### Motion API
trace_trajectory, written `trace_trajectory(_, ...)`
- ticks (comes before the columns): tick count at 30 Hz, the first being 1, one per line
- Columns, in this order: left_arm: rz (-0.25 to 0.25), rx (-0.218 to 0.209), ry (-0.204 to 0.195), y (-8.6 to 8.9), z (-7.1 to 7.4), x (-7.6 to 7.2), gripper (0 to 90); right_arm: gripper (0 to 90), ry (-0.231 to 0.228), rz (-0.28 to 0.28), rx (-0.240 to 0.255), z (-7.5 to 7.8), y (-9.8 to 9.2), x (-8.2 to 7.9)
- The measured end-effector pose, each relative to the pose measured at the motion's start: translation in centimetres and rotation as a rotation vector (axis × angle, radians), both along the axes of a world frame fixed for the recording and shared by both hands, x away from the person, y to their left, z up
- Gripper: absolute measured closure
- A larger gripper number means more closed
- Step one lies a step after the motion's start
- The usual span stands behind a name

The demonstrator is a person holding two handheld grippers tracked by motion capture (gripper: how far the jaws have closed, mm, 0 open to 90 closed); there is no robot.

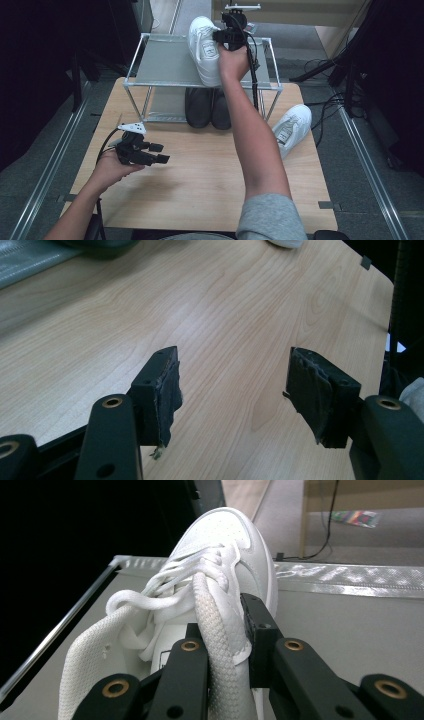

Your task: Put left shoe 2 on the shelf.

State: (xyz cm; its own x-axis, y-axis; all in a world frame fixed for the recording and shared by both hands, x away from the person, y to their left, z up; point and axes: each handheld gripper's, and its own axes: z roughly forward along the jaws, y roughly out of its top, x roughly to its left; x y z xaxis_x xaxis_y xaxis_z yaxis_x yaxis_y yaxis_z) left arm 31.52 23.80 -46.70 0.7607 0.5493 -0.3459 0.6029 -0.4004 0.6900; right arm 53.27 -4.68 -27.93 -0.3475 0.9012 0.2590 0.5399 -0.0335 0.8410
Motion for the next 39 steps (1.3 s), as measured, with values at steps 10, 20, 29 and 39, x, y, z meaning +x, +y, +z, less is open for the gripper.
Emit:
trace_trajectory(10,-0.022,0.018,0.005,-0.6,-0.2,0.2,38.4,81.3,0.073,-0.113,0.063,-2.0,1.3,1.3)
trace_trajectory(20,-0.041,0.024,0.011,-1.0,-0.2,0.1,38.5,74.2,0.099,-0.088,0.035,-2.3,0.9,1.6)
trace_trajectory(29,-0.041,0.028,0.013,-1.1,-0.3,0.1,38.5,66.8,0.067,-0.041,0.002,-2.0,0.6,1.4)
trace_trajectory(39,-0.049,0.044,0.018,-1.4,-0.5,0.1,38.5,64.7,0.062,0.022,-0.048,-0.7,-0.3,0.3)
